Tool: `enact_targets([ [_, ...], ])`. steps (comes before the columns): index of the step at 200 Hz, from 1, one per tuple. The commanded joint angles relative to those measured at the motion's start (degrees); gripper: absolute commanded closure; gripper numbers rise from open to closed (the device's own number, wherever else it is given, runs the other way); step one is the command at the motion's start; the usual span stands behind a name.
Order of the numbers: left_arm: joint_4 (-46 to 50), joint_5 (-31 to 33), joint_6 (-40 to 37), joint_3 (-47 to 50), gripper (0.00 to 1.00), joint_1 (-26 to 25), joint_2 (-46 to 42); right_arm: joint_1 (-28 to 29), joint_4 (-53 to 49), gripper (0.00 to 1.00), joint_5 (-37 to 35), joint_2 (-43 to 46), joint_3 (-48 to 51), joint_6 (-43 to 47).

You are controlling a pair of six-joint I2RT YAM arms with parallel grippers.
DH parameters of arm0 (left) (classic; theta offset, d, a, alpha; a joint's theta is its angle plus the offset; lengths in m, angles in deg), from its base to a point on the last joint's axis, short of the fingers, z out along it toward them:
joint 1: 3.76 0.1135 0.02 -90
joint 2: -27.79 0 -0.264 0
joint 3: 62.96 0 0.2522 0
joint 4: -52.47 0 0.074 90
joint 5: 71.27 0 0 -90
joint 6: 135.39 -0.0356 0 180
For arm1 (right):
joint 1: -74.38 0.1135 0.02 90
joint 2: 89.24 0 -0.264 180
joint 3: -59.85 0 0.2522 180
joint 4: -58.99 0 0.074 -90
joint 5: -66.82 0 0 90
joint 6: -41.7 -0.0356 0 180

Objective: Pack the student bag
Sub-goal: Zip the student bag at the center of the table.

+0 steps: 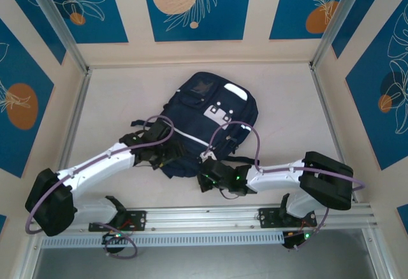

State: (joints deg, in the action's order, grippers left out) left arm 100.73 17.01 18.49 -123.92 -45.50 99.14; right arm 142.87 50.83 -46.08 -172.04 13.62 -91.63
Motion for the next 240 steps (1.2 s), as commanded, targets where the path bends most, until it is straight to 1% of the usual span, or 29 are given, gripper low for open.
enact_targets([
  [1, -2.6, -1.2, 4.5, -1.0, 0.22, -1.6, 1.2, -0.1, 2.6, 1.00, 1.7, 0.1, -0.9, -0.9],
  [26, -4.9, -1.4, 4.9, -1.2, 0.25, -1.8, 4.8, 0.0, 2.4, 1.00, 1.8, 0.3, -0.5, -1.6],
  [43, -6.3, -0.9, 4.6, -1.6, 0.32, -1.8, 7.4, 0.0, 2.0, 1.00, 1.1, 1.1, 0.4, -2.3],
  [48, -6.2, -0.6, 4.6, -1.9, 0.35, -1.7, 8.2, 0.0, 1.9, 1.00, 0.7, 1.5, 0.6, -2.4],
  [63, -6.7, -0.4, 4.7, -2.6, 0.51, -1.3, 10.0, 0.0, 0.9, 1.00, -0.1, 2.6, 1.1, -2.5],
  [80, -6.6, 0.2, 4.5, -3.4, 0.71, -0.9, 10.7, -0.2, -1.9, 1.00, -1.6, 3.3, 1.0, -2.4],
  [95, -5.6, 0.9, 3.9, -4.0, 0.87, -0.2, 10.1, -0.8, -4.6, 1.00, -3.2, 4.1, 1.1, -3.0],
  [106, -5.0, 1.3, 3.5, -3.9, 0.95, 0.5, 9.1, -1.5, -6.0, 1.00, -3.9, 4.8, 1.7, -3.4],
  [116, -4.4, 1.7, 3.3, -3.5, 0.99, 1.3, 7.5, -2.4, -7.2, 1.00, -4.7, 5.6, 2.4, -4.1],
  [144, -3.5, 2.6, 2.7, -1.9, 1.00, 3.3, 2.9, -6.6, -9.0, 1.00, -5.5, 8.5, 5.1, -4.5],
  [171, -1.8, 3.5, 1.3, -1.9, 1.00, 3.9, 0.2, -12.6, -9.1, 1.00, -4.2, 11.2, 7.5, -3.9],
  [202, -1.4, 3.3, 1.1, -1.3, 1.00, 4.1, -1.0, -19.7, -9.4, 1.00, -3.1, 13.8, 9.5, -4.6],
  [240, -1.8, 2.4, 1.1, -0.6, 1.00, 4.1, -0.8, -25.0, -10.4, 1.00, -2.1, 15.0, 9.5, -5.4],
])
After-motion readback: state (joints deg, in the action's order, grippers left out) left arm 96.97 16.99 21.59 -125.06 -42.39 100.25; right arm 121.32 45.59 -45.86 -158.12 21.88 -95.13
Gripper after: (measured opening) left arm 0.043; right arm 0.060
